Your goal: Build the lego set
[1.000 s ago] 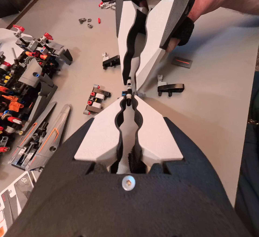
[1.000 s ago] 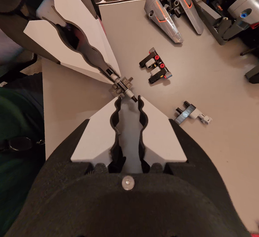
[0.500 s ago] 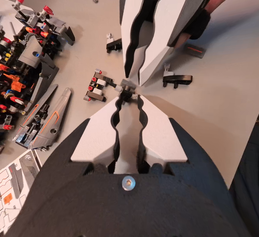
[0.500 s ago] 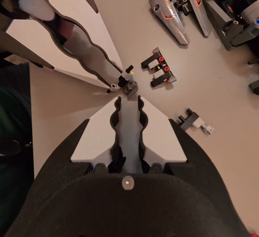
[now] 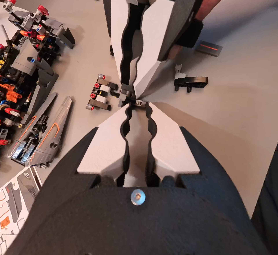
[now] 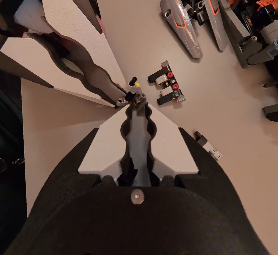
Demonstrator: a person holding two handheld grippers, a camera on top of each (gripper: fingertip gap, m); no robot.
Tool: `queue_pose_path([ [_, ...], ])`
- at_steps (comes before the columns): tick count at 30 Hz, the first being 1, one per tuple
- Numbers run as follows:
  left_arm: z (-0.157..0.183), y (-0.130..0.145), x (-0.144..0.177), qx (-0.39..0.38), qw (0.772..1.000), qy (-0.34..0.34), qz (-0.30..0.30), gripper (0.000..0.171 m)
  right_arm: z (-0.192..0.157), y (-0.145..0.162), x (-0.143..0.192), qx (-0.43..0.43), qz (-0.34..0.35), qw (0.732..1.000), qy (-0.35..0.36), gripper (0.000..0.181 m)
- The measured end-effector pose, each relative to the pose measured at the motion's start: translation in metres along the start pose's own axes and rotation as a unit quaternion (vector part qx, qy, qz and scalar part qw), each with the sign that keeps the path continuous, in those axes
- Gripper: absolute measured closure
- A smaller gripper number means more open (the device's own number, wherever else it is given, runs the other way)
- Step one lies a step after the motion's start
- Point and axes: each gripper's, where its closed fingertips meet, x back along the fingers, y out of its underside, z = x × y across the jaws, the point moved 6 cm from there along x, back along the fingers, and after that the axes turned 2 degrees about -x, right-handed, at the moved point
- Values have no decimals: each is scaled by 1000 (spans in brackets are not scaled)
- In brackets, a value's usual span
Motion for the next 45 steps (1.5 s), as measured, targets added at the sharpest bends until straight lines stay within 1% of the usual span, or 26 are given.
queue_pose_path([
  [2, 0, 1, 1, -3, 1000, -3, 5, 155, -1, 0, 1, -4, 5, 1000, -6, 170],
  [4, 0, 3, 2, -5, 1000, -8, 6, 154, -3, -4, 5, -10, 27, 999, -14, 176],
  [7, 0, 0, 5, 3, 1000, -5, 27, 153, -3, -3, 9, -3, 31, 999, -8, 176],
  [10, -1, 1, 6, 7, 999, -10, 34, 150, -3, -4, 12, -2, 40, 999, -7, 177],
  [13, -4, -1, 10, 12, 998, -24, 49, 148, -3, -9, 20, -3, 64, 998, 2, 177],
  [17, -11, -11, 19, 29, 994, -56, 94, 143, -3, -21, 35, 8, 120, 992, 23, 177],
  [19, -16, -17, 25, 37, 989, -81, 118, 133, -5, -29, 46, 29, 167, 985, 29, 177],
  [20, -18, -21, 27, 40, 987, -87, 129, 131, -6, -34, 52, 41, 187, 981, 35, 177],
  [24, -26, -40, 44, 34, 975, -122, 182, 128, -10, -46, 72, 79, 241, 965, 66, 177],
  [26, -30, -46, 49, 29, 972, -133, 191, 125, -12, -49, 80, 96, 258, 959, 72, 177],
  [28, -31, -52, 52, 24, 970, -134, 201, 124, -12, -52, 86, 102, 264, 956, 80, 177],
  [31, -32, -58, 54, 9, 969, -137, 205, 125, -16, -55, 92, 119, 283, 949, 74, 177],
  [33, -34, -62, 57, -5, 965, -148, 215, 130, -19, -55, 94, 137, 283, 947, 71, 177],
  [37, -30, -68, 68, -52, 962, -130, 233, 131, -20, -55, 101, 167, 286, 940, 77, 177],
  [40, -29, -71, 68, -17, 967, -93, 237, 127, -19, -55, 104, 184, 279, 938, 94, 177],
  [45, -33, -72, 76, 2, 959, -113, 260, 134, -25, -57, 106, 235, 271, 924, 131, 177],
])
